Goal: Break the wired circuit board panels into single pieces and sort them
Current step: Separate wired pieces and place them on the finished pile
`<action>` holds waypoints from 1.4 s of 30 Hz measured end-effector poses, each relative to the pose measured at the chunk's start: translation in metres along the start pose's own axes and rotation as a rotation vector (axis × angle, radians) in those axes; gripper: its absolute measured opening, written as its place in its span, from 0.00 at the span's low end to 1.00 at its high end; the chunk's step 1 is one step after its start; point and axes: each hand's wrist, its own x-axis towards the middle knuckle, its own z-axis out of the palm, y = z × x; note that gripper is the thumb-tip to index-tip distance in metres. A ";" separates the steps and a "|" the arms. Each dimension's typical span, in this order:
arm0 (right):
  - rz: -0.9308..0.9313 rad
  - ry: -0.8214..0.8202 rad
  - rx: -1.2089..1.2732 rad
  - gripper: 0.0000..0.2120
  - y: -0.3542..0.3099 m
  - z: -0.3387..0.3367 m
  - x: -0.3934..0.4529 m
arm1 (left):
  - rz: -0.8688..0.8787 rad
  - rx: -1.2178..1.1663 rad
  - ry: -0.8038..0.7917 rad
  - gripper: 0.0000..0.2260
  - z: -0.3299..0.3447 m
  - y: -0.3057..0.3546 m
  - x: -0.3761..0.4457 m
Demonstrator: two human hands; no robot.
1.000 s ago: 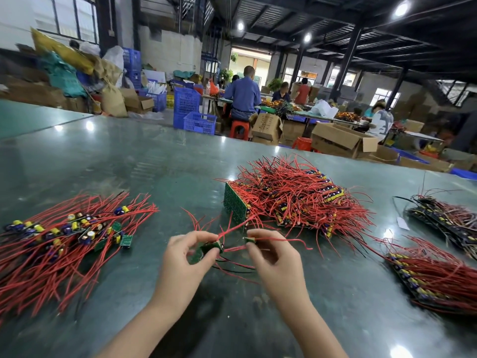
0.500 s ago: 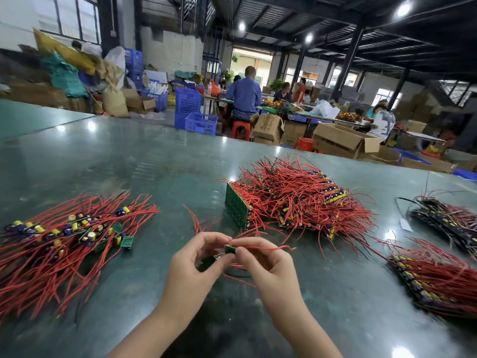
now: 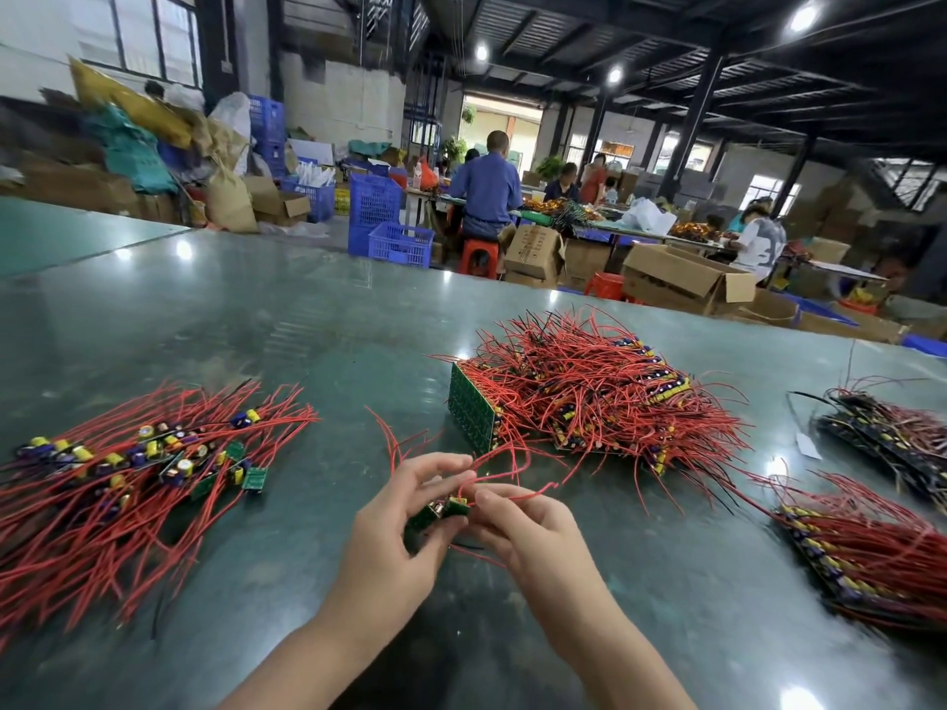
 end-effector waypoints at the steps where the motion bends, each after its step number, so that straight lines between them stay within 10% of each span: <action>1: 0.014 -0.004 0.003 0.09 0.000 0.000 0.000 | 0.020 0.018 -0.016 0.25 0.000 0.001 0.000; 11: -0.057 -0.028 0.045 0.06 0.002 0.003 -0.001 | 0.081 -0.069 0.033 0.44 -0.001 -0.006 0.003; 18: -0.357 0.012 -0.219 0.10 -0.003 -0.002 -0.002 | -0.039 0.062 0.037 0.24 -0.005 -0.001 0.003; 29: -0.932 0.109 -0.645 0.06 -0.005 -0.002 -0.011 | 0.461 0.550 0.057 0.10 -0.012 0.010 0.008; 42: -0.527 0.242 0.029 0.05 -0.007 0.013 -0.016 | 0.361 0.527 0.071 0.08 -0.004 0.031 0.003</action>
